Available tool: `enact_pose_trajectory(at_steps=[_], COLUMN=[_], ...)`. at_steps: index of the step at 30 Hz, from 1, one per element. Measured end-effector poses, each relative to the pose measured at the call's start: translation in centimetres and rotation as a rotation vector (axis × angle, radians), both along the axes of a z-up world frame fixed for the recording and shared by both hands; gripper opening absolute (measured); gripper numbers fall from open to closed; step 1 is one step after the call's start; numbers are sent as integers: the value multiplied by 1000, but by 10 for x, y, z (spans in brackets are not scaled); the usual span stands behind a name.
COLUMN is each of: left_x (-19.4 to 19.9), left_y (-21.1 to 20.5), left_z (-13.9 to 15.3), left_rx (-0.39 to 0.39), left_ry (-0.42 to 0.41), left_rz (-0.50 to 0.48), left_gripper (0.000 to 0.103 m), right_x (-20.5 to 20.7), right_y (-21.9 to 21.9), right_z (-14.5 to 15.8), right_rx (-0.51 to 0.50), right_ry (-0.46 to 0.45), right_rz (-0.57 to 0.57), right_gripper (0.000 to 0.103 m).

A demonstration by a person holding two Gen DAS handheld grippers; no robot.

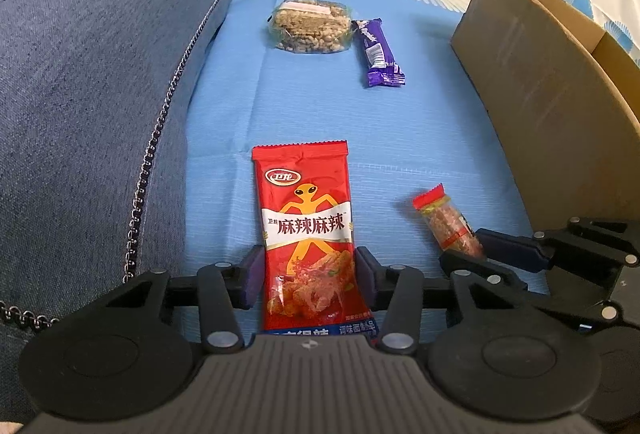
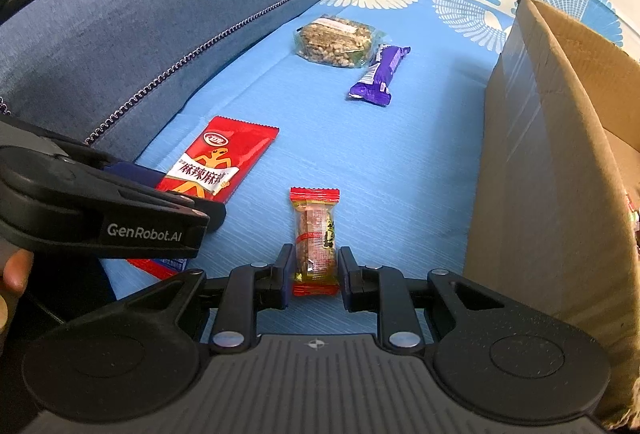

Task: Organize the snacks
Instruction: 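Lift the red candy and red spicy strip pack with both tools, then carry the candy and spicy strip pack over the cardboard box with both tools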

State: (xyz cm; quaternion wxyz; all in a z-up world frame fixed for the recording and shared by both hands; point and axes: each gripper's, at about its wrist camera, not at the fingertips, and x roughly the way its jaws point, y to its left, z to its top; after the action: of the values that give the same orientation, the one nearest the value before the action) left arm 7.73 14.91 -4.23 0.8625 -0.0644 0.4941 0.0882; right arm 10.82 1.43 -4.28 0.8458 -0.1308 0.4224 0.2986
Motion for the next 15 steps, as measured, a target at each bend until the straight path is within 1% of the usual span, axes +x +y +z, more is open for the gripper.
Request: enact_pose_trajectory(at_steps=[5,7,12,15], left_x=[-2,-4,-15,-23], left_y=[2,4,6,6], left_z=[2,5,17,26], left_rx=[-1,-6,-27,-39], left_ry=[-14,-33,-126,-202], left_rz=[16,28,45,57], left_gripper=[50,49,49,49], right_x=[0,-1,-3,-6], right_y=[-1,-1,-4,-5], right_z=[2,3,11,23], right_rx=[7,9,29,47], right_ry=[-8,-11,-30,-70], right_rz=[0,1,-4,-9], right_gripper=[23,23,23,23])
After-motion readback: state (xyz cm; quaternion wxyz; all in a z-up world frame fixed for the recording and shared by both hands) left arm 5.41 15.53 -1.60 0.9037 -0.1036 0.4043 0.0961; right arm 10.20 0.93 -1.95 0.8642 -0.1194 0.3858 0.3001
